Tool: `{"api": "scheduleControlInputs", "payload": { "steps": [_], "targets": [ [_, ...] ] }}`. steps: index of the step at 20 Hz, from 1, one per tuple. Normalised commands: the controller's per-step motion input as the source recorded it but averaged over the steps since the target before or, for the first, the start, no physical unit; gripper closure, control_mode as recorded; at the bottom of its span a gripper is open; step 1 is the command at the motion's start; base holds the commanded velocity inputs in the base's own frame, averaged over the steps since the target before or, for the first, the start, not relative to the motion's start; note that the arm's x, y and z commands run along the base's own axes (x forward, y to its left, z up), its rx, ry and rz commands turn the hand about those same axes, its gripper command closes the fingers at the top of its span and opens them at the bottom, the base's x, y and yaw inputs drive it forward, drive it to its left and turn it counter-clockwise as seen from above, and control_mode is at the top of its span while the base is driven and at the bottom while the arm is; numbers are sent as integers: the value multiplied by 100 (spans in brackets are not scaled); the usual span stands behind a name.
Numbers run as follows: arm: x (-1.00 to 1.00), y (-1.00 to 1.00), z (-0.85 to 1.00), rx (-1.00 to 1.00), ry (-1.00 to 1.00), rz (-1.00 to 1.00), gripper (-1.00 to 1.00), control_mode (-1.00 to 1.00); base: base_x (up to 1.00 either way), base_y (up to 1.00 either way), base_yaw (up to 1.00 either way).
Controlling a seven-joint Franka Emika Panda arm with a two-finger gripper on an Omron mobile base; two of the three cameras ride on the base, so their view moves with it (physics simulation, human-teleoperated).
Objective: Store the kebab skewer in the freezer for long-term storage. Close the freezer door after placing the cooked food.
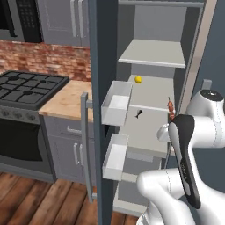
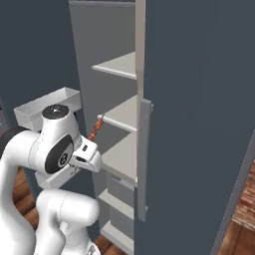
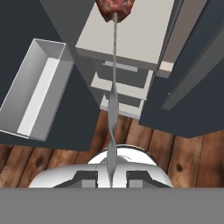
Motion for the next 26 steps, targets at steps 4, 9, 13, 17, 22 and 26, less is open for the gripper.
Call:
{"api": "scheduleControlInputs", "payload": {
  "steps": [4, 9, 13, 17, 22, 26],
  "targets": [
    [0, 0, 0, 0, 0, 0, 100, 100, 16, 24, -5],
    [0, 0, 0, 0, 0, 0, 100, 100, 15, 23, -9],
    [0, 0, 0, 0, 0, 0, 100, 100, 5, 6, -3],
    [0, 0, 0, 0, 0, 0, 100, 100, 0, 0, 0],
    [0, 0, 0, 0, 0, 0, 100, 100, 0, 0, 0],
    [0, 0, 0, 0, 0, 0, 100, 100, 0, 0, 0]
  ]
}}
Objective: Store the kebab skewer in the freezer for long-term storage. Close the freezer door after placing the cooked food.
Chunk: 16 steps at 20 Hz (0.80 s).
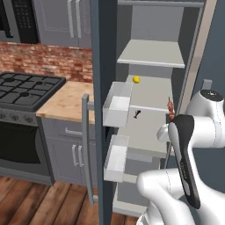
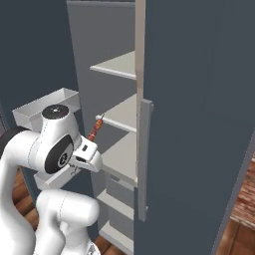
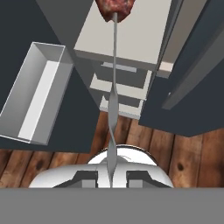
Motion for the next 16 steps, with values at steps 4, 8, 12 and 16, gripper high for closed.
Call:
{"api": "scheduleControlInputs", "payload": {
  "steps": [4, 8, 12, 16],
  "targets": [
    [0, 0, 0, 0, 0, 0, 100, -100, 0, 0, 0],
    [-1, 0, 1, 0, -5, -1, 100, -100, 0, 0, 0],
    [-2, 4, 6, 0, -15, -11, 100, -100, 0, 0, 0],
    [0, 26, 4, -3, -24, -26, 100, -100, 0, 0, 0]
  ]
}}
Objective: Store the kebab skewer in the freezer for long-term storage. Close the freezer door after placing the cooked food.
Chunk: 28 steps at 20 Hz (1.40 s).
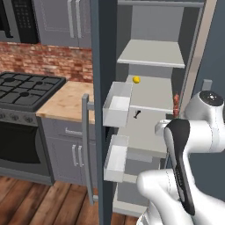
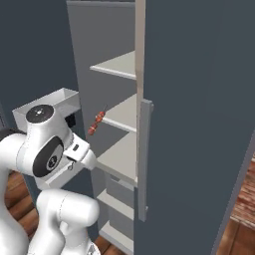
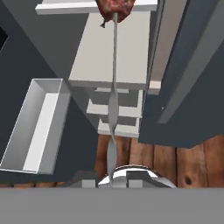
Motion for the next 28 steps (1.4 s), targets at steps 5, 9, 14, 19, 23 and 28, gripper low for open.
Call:
{"api": "scheduleControlInputs", "payload": {
  "steps": [5, 9, 14, 19, 23, 28],
  "targets": [
    [0, 9, 34, -3, -11, -22, 100, -100, 0, 0, 0],
    [0, -12, 39, 0, -11, -6, 100, -100, 0, 0, 0],
    [0, -12, 36, 0, -8, 0, 100, -100, 0, 0, 0],
    [0, 12, 44, -1, 0, 0, 100, -100, 0, 0, 0],
    [0, 0, 46, -6, -4, 0, 100, -100, 0, 0, 0],
    [0, 0, 54, -7, -3, 0, 100, -100, 0, 0, 0]
  ]
}}
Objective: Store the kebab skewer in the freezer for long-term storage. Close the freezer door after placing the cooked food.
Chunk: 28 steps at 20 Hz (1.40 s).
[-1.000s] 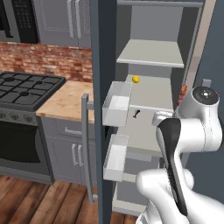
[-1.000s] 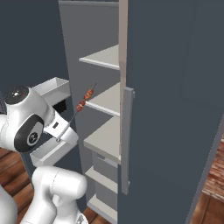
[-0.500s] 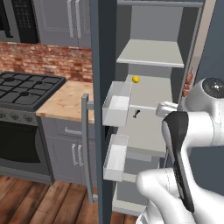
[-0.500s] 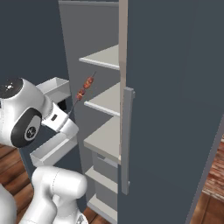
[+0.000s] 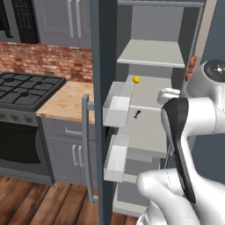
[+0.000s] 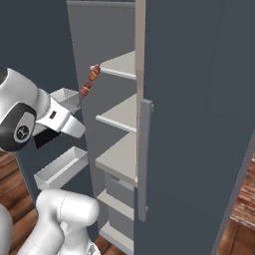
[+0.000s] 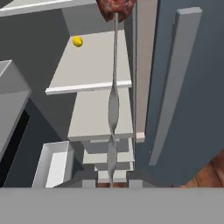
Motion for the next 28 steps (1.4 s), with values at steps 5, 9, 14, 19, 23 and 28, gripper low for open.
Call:
{"api": "scheduleControlInputs", "payload": {
  "steps": [5, 9, 14, 19, 23, 28],
  "targets": [
    [27, 0, 46, -3, -1, 0, 100, -100, 0, 0, 0],
    [53, 0, 17, 4, 0, 4, 100, -100, 0, 0, 0],
    [44, 0, 10, 10, -2, 0, 100, -100, 0, 0, 0],
    [39, 0, 0, -1, -20, -1, 100, -100, 0, 0, 0],
    [34, -3, 0, -1, -30, 0, 100, -100, 0, 0, 0],
    [29, -9, 12, -1, -13, 0, 100, -100, 0, 0, 0]
  ]
}}
